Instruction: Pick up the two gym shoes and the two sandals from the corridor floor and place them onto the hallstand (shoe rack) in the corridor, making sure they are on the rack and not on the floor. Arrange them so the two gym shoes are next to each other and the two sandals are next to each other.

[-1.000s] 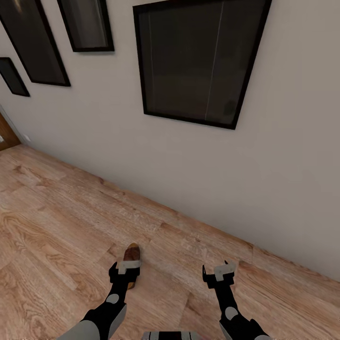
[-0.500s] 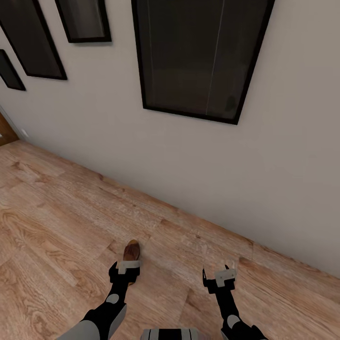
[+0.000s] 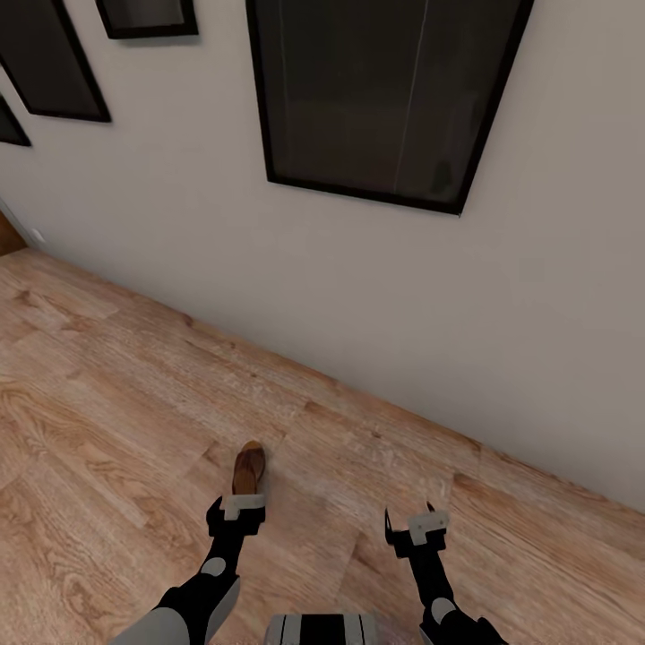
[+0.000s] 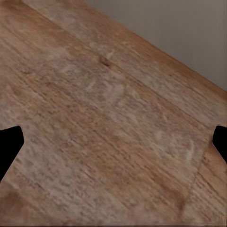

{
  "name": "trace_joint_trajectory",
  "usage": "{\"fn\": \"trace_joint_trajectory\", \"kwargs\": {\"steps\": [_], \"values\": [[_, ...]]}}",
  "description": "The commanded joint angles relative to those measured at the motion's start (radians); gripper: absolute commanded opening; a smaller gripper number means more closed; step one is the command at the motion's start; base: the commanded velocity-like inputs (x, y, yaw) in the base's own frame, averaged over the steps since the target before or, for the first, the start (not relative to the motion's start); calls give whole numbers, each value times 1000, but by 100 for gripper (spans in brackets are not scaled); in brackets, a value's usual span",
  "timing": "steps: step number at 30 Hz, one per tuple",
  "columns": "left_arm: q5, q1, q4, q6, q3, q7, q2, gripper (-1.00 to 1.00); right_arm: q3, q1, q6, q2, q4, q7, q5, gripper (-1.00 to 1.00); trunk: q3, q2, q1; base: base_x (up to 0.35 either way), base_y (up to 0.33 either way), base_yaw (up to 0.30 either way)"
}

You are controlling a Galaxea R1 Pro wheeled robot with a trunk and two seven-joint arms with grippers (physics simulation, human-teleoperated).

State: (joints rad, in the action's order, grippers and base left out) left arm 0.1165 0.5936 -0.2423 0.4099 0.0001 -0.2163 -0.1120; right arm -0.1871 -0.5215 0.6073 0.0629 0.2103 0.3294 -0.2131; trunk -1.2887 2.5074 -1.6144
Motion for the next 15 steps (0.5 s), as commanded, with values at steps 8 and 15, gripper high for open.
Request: {"fn": "trace_joint_trajectory", "kwargs": {"steps": [8, 15], "values": [[0, 0, 0, 0, 0, 0, 0, 100, 0, 0, 0, 0, 0, 0, 0, 100, -16, 1, -2, 0, 0, 0], [0, 0, 0, 0, 0, 0, 0, 100, 0, 0, 0, 0, 0, 0, 0, 100, -31, 2, -4, 0, 0, 0]]}}
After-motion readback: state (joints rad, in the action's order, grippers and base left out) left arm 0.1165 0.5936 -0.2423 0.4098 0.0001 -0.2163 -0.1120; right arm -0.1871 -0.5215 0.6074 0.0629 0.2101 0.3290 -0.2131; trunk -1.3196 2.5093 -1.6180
